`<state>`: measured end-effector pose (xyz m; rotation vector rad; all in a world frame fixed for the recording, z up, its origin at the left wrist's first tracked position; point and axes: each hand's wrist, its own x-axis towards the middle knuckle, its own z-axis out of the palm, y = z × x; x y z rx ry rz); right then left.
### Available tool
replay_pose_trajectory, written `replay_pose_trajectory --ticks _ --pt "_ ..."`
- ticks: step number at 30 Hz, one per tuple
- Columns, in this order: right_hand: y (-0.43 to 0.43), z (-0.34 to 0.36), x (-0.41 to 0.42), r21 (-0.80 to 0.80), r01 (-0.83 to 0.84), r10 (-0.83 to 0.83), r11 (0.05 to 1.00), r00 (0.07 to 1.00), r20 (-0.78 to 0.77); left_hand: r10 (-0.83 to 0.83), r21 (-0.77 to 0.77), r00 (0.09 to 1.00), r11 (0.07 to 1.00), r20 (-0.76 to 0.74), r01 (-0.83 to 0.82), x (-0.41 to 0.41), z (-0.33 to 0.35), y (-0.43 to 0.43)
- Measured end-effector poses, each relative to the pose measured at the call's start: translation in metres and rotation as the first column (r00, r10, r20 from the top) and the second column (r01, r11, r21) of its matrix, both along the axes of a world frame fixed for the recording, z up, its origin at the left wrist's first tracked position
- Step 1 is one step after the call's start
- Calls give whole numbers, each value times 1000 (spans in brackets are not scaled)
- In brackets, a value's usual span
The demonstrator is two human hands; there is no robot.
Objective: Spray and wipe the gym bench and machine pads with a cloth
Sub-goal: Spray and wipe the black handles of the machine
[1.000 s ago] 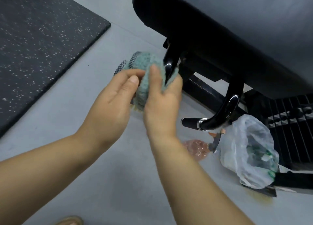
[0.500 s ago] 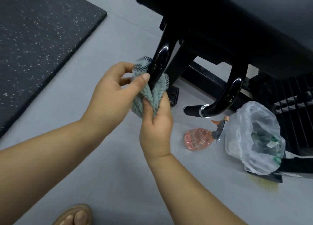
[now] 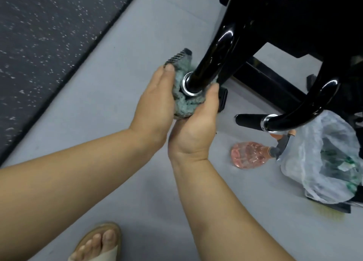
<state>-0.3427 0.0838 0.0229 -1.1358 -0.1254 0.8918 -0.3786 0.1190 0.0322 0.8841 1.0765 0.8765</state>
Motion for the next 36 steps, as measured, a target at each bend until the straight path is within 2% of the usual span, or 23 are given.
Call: replay_pose_trajectory --ticks 3,10,13,16,19,27,30,36 --pt "12 -7 12 -20 -95 93 995 990 -108 -87 -48 996 995 -19 86 8 -6 2" --pt "36 -44 29 -155 -172 160 973 983 -91 -120 -202 993 972 1 117 23 -48 39" --pt "44 -50 34 -208 -200 172 957 975 -141 -131 -266 990 957 -44 114 28 -63 54" --pt "52 -56 39 -213 -223 175 951 959 -221 -106 -378 993 922 -45 81 29 -69 64" --pt "53 -59 40 -168 -224 171 960 944 -281 -48 -437 998 897 45 63 27 -70 68" --pt "33 -50 31 -148 -188 156 971 966 -209 74 -532 995 846 69 -26 17 -67 56" --pt "20 -42 19 -110 -156 127 982 964 -233 96 -508 994 860 55 -55 12 -60 39" --pt "-1 -7 8 -74 -87 65 993 963 -263 93 -349 995 934 36 -74 8 -11 14"
